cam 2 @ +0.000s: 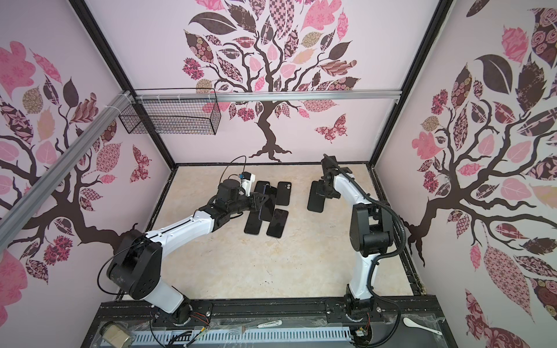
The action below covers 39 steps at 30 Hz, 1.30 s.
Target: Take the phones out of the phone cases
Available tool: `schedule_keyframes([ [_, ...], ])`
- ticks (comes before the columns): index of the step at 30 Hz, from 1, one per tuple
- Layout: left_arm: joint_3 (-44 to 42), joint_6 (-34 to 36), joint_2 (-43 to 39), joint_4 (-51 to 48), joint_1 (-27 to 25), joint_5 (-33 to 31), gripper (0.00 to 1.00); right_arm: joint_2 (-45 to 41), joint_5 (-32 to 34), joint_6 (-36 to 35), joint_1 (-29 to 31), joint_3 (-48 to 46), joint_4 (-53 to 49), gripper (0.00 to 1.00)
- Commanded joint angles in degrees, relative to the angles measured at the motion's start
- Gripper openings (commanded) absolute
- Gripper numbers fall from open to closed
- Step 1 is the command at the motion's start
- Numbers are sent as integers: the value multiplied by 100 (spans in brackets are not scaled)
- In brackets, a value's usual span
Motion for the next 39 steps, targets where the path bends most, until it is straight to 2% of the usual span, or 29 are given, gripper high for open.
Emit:
schedule_keyframes([
  [1,532,-140,210,447,84,238,0,533,-62,-413,78,708,-511,0],
  [8,1058,-106,788,489,132,386,0,1609,184,-771,375,2113,-1057,0],
  [15,1307,-5,1069,427,132,486,0,2489,166,-626,416,3310,-1515,0],
  [22,1295,92,1114,390,136,521,0,3086,182,-430,416,3750,-1546,0],
  [32,1247,131,1105,380,140,531,0,3291,75,-395,416,3851,-1523,0],
  [34,1235,121,1099,380,137,534,0,3305,22,-392,416,3850,-1511,4],
  [39,1171,128,1027,389,141,534,0,3205,-14,-381,418,3967,-1557,22],
])
